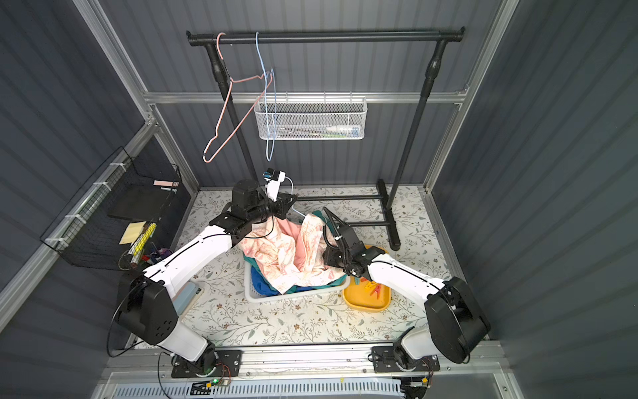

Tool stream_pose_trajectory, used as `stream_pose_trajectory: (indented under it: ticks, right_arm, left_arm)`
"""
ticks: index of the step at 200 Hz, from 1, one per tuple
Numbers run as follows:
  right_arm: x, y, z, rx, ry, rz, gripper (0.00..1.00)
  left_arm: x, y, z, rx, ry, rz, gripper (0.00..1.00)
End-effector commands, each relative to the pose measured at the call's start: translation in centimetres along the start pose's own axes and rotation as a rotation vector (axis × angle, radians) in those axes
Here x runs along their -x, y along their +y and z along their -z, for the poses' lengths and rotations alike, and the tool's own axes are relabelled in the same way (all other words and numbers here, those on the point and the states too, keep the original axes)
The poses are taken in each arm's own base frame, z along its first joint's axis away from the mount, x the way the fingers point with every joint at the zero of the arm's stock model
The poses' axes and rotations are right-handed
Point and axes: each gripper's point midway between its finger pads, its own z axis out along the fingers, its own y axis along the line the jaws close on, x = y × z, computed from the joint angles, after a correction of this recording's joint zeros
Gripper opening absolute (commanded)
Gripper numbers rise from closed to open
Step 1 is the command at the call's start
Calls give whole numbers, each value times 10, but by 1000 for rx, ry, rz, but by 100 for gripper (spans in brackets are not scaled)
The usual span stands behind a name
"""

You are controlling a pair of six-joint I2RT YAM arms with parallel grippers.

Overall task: Remove the clothespins securing jackets to the hanger
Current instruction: Adjust the jacket in the basket.

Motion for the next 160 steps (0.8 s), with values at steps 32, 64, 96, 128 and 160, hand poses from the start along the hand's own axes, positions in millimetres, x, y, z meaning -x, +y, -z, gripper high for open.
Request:
stream_pose_trajectory:
  ticks: [32, 64, 96, 128, 160]
  right_arm:
    - [18, 4, 44, -41, -41, 87, 71]
    - [31, 38, 81, 45, -15, 159, 78]
    - [44, 62, 105, 112, -26, 190, 80]
    - [76, 89, 121, 193, -152, 223, 84]
    - [104, 127, 120, 268, -159, 245, 85]
  left_arm:
    - [-1, -9, 17, 13, -17, 15, 0]
    - [-10, -7, 21, 23, -7, 18, 0]
    - [-19, -7, 23, 18, 3, 31, 2]
    - [-24, -7, 26, 16, 1, 28, 7]
    - [-32, -7, 27, 8, -1, 40, 17]
